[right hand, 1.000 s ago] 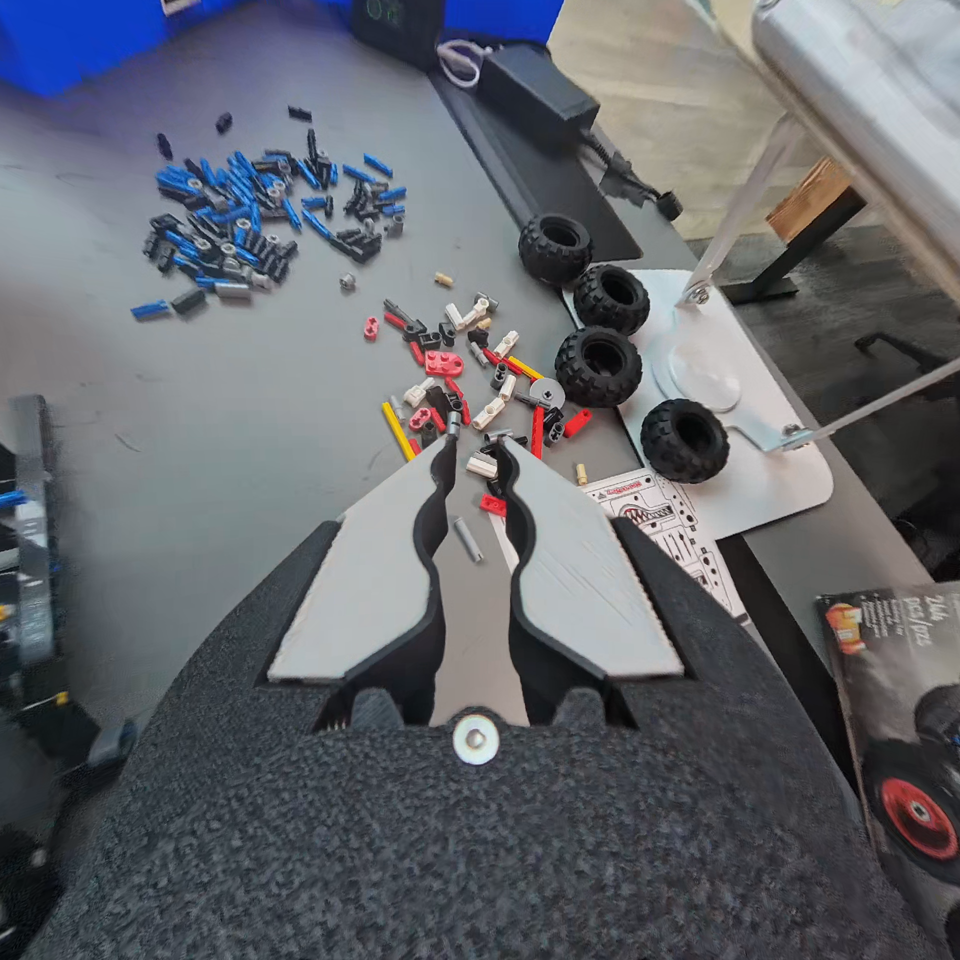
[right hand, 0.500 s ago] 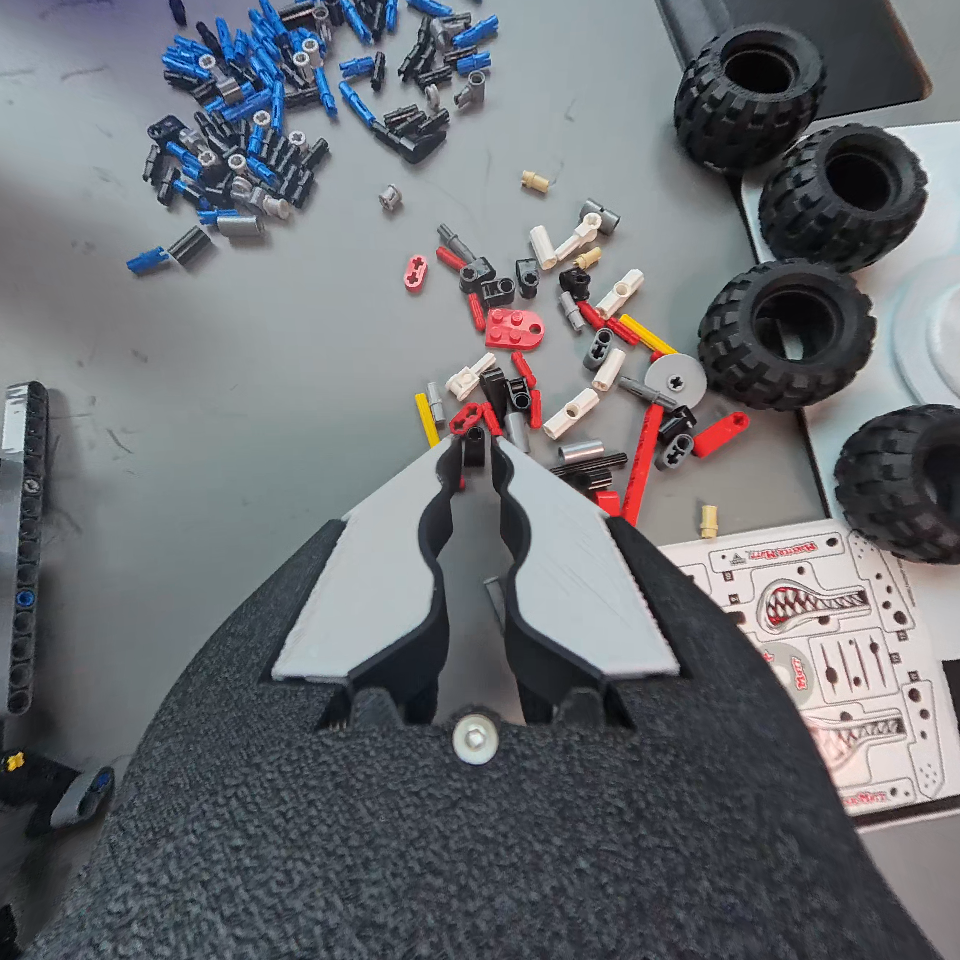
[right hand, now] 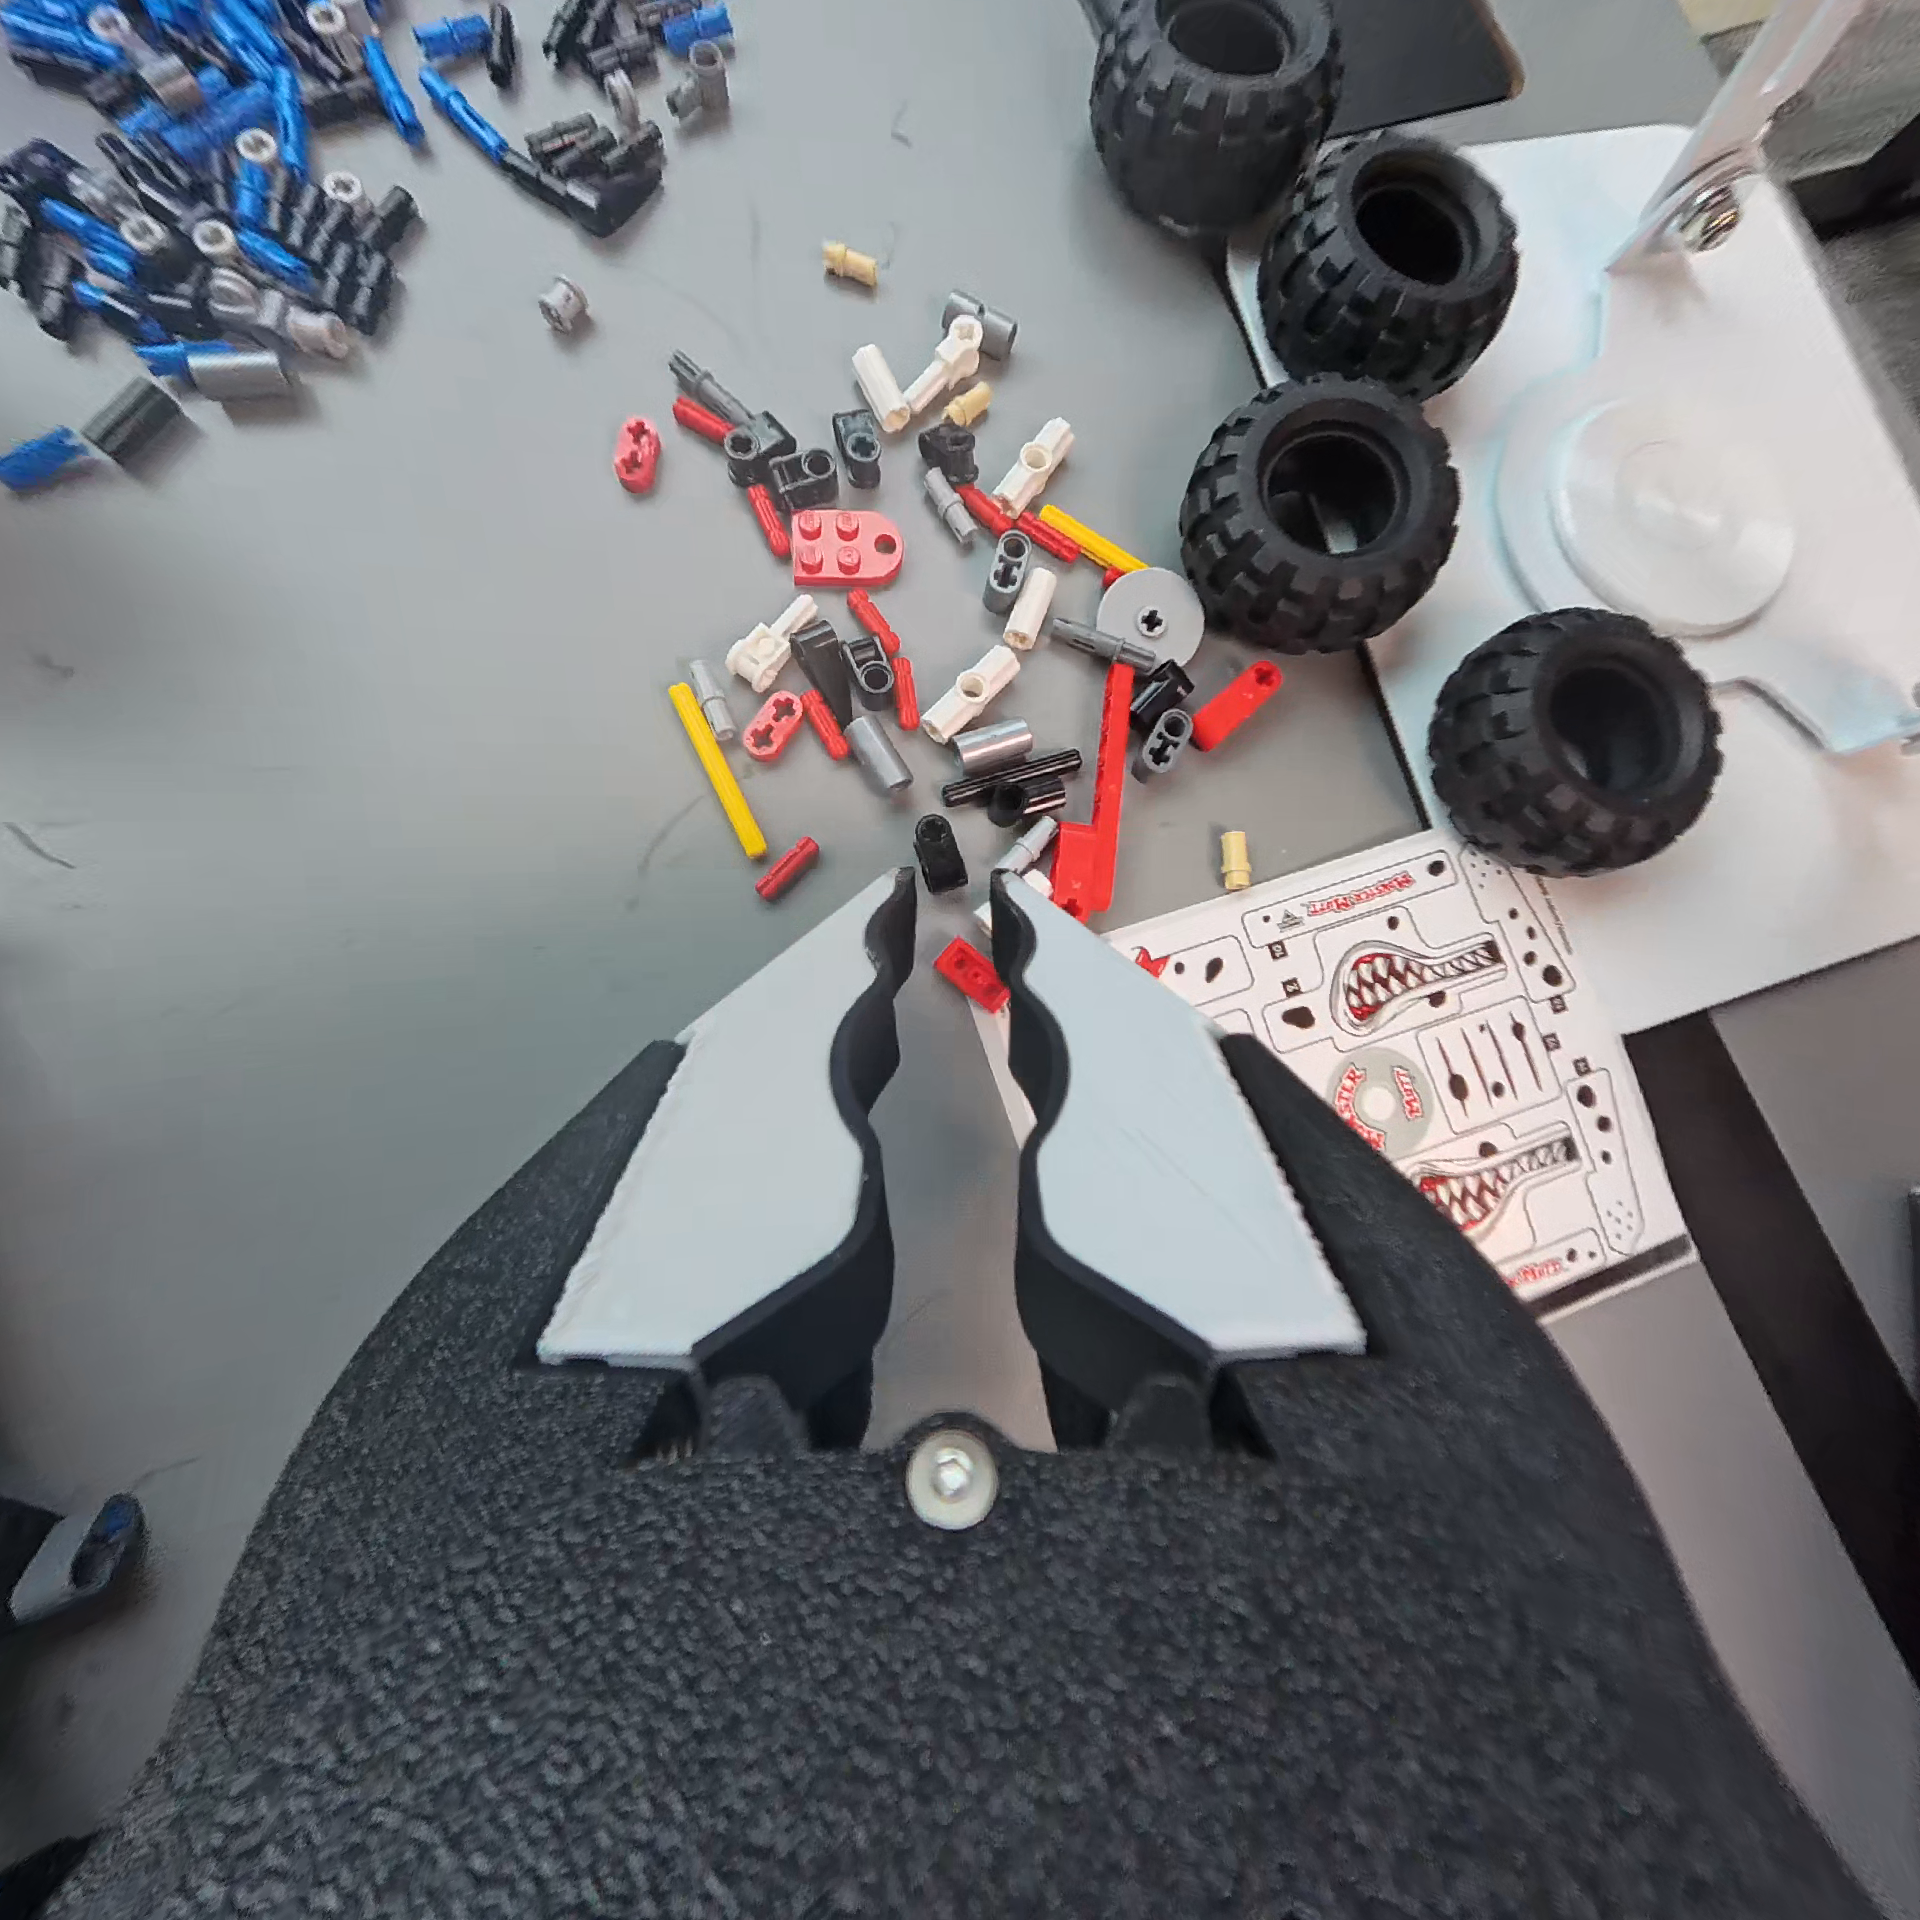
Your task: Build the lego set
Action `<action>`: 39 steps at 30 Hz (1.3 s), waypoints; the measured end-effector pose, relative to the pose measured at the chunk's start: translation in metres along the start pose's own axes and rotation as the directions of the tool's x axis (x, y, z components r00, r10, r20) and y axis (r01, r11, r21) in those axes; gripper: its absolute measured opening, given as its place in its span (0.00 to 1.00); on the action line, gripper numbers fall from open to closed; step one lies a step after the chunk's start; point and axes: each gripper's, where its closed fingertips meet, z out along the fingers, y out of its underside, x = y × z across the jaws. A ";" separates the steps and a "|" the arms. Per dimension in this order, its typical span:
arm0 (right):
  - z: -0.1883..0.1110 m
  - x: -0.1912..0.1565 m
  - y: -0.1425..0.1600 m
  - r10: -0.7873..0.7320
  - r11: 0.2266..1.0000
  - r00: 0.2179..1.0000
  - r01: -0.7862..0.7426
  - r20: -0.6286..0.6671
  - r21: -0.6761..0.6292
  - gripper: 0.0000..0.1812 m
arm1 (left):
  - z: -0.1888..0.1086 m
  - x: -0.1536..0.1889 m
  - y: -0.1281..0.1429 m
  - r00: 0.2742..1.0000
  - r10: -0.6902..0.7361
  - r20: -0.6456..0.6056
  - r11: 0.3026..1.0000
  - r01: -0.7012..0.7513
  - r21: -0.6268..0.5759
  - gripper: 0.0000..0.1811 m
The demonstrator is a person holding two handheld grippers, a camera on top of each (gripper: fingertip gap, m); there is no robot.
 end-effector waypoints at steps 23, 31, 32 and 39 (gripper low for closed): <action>-0.168 -0.099 0.041 0.296 0.802 0.947 -0.178 -0.121 0.570 0.09 | -0.019 -0.028 -0.023 0.981 0.119 0.155 0.992 -0.125 0.028 0.17; -0.189 -0.083 0.040 0.345 0.734 0.920 -0.142 -0.185 0.664 0.07 | -0.010 -0.058 -0.046 0.947 0.286 0.147 0.939 -0.246 -0.242 0.17; -0.191 -0.084 0.040 0.347 0.730 0.920 -0.141 -0.185 0.668 0.06 | -0.007 -0.060 -0.047 0.939 0.327 0.108 0.910 -0.283 -0.302 0.18; -0.193 -0.090 0.038 0.316 0.737 0.925 -0.101 -0.209 0.668 0.05 | 0.029 -0.102 -0.036 0.905 0.412 -0.106 0.672 -0.380 -0.636 0.15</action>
